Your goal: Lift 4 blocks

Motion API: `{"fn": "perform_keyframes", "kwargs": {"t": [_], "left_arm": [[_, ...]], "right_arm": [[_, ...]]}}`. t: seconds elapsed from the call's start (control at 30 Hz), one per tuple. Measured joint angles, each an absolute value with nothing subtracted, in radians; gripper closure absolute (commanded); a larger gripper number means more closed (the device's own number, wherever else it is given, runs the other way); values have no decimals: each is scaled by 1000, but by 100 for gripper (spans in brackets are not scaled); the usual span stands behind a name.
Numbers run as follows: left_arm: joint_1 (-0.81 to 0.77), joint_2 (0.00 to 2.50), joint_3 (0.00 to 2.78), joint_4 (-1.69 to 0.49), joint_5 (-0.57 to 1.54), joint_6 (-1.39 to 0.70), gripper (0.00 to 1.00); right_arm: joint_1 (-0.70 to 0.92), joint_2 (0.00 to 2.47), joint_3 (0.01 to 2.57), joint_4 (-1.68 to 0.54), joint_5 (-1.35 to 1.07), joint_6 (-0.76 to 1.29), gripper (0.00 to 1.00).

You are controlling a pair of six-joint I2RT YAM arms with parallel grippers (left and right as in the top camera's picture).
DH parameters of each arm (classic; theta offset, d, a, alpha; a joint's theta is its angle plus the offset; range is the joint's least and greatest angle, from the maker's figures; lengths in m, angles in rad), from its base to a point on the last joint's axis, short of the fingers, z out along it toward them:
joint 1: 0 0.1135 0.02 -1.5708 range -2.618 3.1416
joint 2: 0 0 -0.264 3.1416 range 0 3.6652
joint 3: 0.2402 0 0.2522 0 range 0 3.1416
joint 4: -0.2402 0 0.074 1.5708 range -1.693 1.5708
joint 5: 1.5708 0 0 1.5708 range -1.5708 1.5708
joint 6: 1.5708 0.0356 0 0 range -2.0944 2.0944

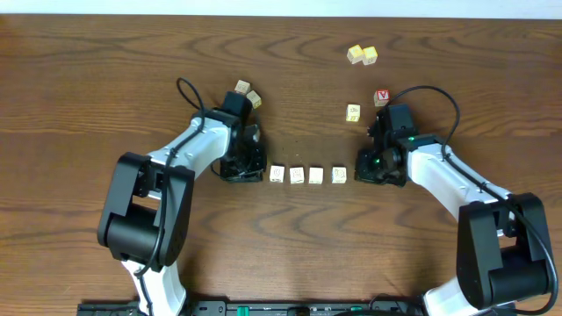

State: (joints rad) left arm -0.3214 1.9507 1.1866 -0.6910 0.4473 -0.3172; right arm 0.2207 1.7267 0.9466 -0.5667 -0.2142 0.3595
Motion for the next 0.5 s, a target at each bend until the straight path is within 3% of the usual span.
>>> {"fn": "perform_keyframes", "kwargs": {"t": [0.5], "left_arm": [[-344,1951,1187,-660,450,-313,93]], "right_arm": [[269,1727,946,-525,-280,390,99]]}}
